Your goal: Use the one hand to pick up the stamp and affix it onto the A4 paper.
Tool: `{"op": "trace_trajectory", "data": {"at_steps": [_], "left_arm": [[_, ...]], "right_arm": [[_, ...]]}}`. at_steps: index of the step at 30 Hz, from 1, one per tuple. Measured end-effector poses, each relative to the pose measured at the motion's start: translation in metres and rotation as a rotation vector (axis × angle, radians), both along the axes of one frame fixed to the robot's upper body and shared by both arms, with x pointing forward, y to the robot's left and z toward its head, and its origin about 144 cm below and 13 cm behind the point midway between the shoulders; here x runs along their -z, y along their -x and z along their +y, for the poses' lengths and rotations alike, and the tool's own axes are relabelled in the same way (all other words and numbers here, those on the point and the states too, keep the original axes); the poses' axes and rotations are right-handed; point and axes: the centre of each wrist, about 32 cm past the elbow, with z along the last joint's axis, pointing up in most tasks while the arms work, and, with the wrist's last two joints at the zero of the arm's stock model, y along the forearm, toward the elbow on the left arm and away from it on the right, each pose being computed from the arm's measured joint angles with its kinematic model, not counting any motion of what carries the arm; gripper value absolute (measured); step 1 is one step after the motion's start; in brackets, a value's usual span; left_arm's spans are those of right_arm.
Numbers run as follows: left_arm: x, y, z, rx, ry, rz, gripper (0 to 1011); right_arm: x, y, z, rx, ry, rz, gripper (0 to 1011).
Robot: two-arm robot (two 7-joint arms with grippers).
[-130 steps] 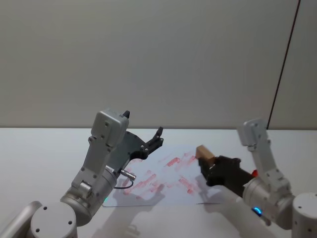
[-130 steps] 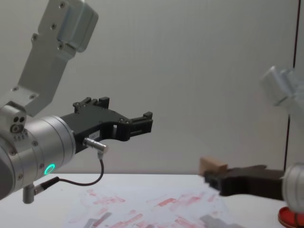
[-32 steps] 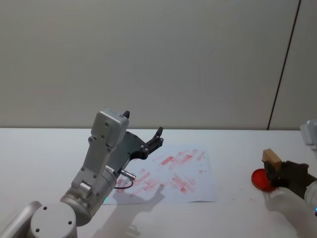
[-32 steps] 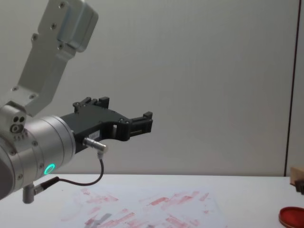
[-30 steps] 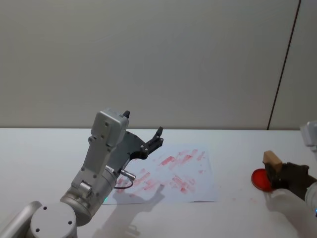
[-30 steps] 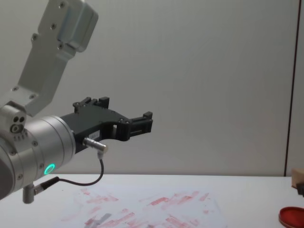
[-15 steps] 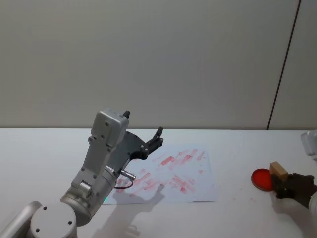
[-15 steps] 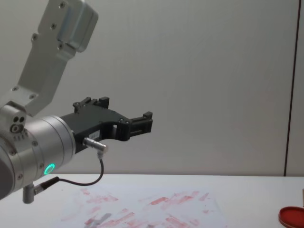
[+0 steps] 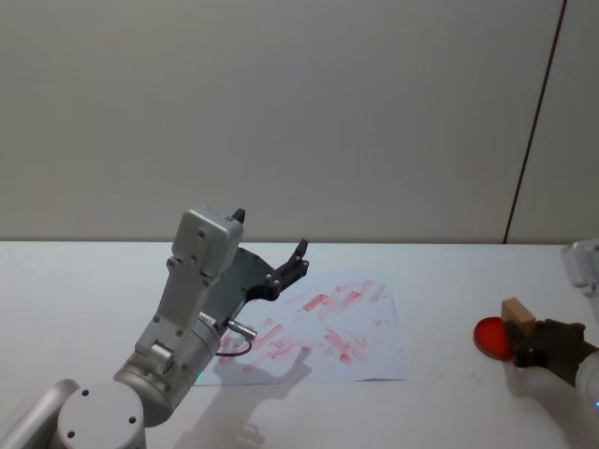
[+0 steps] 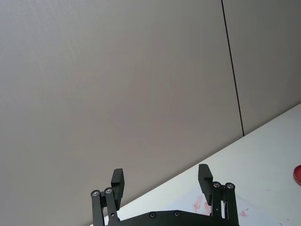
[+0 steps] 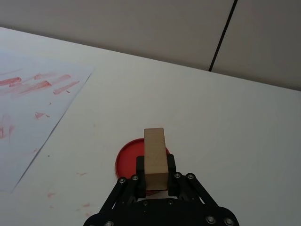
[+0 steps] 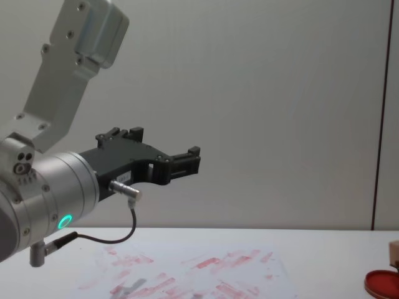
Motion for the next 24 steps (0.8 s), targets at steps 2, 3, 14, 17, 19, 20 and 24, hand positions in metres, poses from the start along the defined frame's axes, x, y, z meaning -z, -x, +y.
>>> {"op": "trace_trajectory", "data": {"at_steps": [2,3,14,17,19,20,24], "left_arm": [[0.0,0.0,0.0,0.0,0.0,0.0,1003],[0.0,0.0,0.0,0.0,0.0,0.0,1003],[0.0,0.0,0.0,0.0,0.0,0.0,1002],[0.0,0.0,0.0,0.0,0.0,0.0,1003],[0.0,0.0,0.0,0.0,0.0,0.0,1002],[0.0,0.0,0.0,0.0,0.0,0.0,1002],[0.0,0.0,0.0,0.0,0.0,0.0,1002]], "right_arm": [[-0.0007,-0.0009,0.0008,-0.003,-0.002,-0.004,220],[-0.001,-0.0014,0.0012,-0.005,-0.003,-0.005,220],[-0.0033,-0.0044,0.0042,-0.017,-0.003,-0.005,220],[-0.0034,-0.0047,0.0046,-0.018,-0.002,-0.002,233],[-0.0036,-0.0048,0.0047,-0.019,-0.002,-0.001,271],[-0.0036,-0.0049,0.0047,-0.019,-0.002,0.0,316],[-0.0038,-0.0051,0.005,-0.02,-0.001,0.002,435]]}}
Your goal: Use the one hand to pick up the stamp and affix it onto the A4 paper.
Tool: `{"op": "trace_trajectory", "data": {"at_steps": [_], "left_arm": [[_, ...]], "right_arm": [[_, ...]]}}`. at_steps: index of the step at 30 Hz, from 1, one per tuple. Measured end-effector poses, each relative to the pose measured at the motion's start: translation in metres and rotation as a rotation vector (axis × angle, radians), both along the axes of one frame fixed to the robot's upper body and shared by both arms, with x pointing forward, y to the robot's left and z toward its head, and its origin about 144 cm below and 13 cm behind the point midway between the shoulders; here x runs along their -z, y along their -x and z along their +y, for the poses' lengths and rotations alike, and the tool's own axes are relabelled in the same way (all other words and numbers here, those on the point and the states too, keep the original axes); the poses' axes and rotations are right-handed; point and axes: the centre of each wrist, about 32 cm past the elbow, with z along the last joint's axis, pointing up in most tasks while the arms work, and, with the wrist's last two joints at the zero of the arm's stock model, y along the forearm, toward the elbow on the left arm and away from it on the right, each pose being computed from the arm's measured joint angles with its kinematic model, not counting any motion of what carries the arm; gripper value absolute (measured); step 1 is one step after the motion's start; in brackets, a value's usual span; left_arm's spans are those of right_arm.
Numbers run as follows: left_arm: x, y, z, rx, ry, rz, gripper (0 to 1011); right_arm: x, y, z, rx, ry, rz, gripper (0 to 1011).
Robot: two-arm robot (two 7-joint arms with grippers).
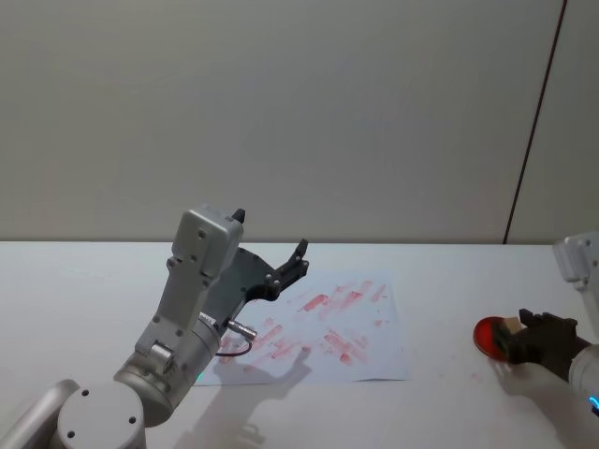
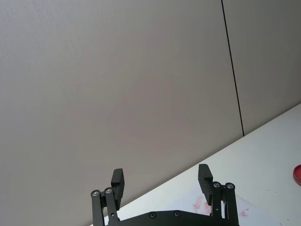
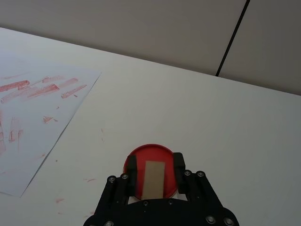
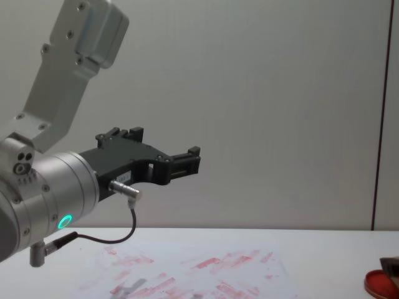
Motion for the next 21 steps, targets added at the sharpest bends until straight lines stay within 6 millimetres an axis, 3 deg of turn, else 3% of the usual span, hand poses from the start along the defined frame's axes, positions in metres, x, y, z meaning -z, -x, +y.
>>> {"op": "trace_trajectory", "data": {"at_steps": [17,21], "left_arm": [[0.0,0.0,0.0,0.0,0.0,0.0,1002],[0.0,0.0,0.0,0.0,0.0,0.0,1002]], "right_arm": [[-0.0003,-0.0003,0.0006,-0.002,0.001,0.003,961],[-0.0005,-0.0004,0.0006,-0.002,0.001,0.004,1001]]}}
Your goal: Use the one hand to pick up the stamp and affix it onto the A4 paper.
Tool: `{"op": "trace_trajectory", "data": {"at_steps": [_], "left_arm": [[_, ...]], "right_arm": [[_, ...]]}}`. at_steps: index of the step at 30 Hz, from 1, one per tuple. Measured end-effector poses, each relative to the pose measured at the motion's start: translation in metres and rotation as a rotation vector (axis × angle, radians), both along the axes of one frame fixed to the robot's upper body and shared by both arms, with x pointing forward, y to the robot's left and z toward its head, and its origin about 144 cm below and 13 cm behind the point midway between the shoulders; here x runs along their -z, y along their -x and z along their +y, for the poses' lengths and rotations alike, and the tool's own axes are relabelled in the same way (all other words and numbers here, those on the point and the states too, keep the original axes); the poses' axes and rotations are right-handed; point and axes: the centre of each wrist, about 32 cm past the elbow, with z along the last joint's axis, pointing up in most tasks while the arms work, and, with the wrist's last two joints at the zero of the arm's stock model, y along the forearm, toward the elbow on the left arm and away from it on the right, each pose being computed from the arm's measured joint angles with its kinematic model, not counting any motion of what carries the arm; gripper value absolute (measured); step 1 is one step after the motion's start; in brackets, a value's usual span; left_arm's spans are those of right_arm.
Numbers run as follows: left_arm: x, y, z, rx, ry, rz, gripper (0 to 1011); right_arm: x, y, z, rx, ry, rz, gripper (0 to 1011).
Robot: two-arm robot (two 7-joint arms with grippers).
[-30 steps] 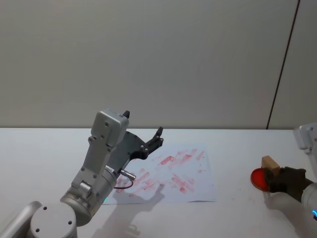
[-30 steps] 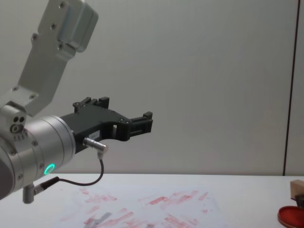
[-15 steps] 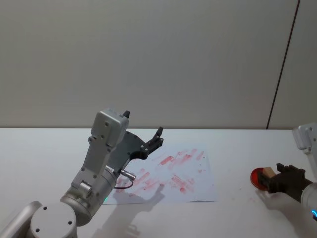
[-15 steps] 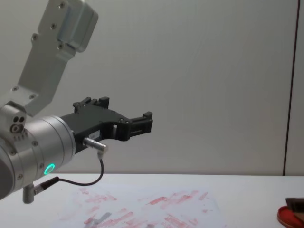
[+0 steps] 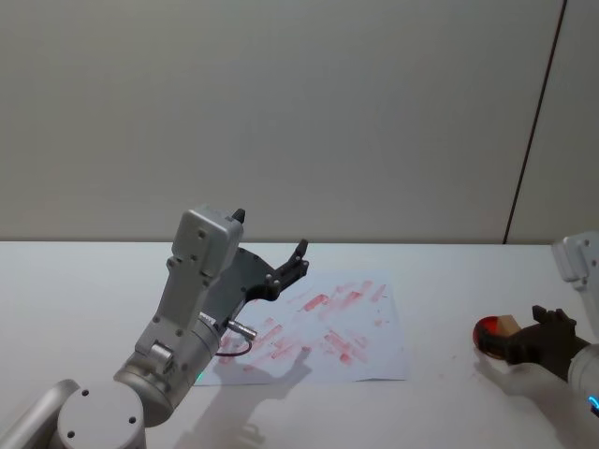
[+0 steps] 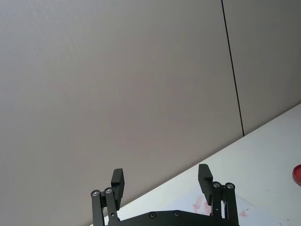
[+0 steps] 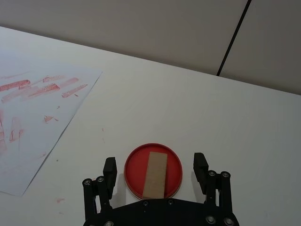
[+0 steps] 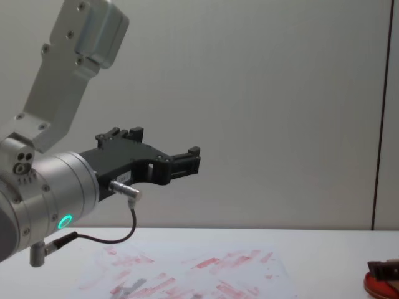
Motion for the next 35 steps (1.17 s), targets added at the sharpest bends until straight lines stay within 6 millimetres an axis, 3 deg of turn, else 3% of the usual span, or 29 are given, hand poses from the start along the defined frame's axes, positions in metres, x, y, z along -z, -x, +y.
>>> {"op": "trace_trajectory", "data": {"at_steps": [19,35], "left_arm": [[0.0,0.0,0.0,0.0,0.0,0.0,1003],[0.0,0.0,0.0,0.0,0.0,0.0,1002]], "right_arm": [[-0.001,0.004,0.003,-0.009,-0.009,-0.038,1001],[-0.005,0.029,0.017,-0.043,-0.081,-0.259,1001]]}}
